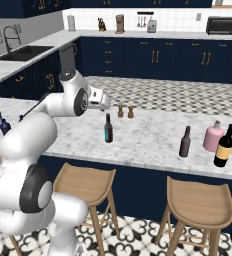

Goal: Move the plastic bottles in the middle to the plastics group, and the glass bottles in the middle to the glass group.

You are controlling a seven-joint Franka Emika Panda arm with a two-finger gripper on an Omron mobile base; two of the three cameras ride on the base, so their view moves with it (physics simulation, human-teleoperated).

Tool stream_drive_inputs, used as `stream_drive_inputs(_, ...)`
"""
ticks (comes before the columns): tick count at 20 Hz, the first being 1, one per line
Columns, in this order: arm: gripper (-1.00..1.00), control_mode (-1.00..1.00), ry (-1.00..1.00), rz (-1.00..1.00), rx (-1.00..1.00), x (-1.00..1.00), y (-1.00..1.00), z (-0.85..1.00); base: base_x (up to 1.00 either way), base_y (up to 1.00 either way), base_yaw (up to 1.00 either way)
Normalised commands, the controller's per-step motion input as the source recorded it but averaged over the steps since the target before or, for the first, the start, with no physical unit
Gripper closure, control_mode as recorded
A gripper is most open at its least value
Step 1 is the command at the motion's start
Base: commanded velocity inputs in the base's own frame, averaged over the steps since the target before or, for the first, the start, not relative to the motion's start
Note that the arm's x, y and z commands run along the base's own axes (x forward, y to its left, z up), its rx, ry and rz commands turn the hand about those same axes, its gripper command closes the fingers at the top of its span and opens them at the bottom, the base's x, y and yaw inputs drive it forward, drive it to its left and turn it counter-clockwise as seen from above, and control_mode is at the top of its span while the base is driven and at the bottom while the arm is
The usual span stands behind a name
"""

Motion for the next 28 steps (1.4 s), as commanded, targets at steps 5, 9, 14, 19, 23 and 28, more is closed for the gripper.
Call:
stream_drive_inputs(5, -1.0, -1.0, 0.09, 0.0, 0.0, 0.22, 0.0, -0.26, 0.0, 0.0, 0.0)
stream_drive_inputs(9, -1.0, -1.0, 0.08, 0.0, 0.0, 0.36, 0.0, -0.14, 0.0, 0.0, 0.0)
stream_drive_inputs(14, -1.0, -1.0, 0.07, 0.0, 0.0, 0.41, -0.02, -0.13, 0.0, 0.0, 0.0)
stream_drive_inputs(19, -1.0, -1.0, 0.14, 0.0, 0.07, 0.41, -0.05, -0.21, 0.0, 0.0, 0.0)
stream_drive_inputs(23, -1.0, -1.0, 0.13, 0.0, 0.08, 0.4, -0.07, -0.23, 0.0, 0.0, 0.0)
stream_drive_inputs(28, -1.0, -1.0, 0.1, 0.0, 0.0, 0.41, -0.1, -0.26, 0.0, 0.0, 0.0)
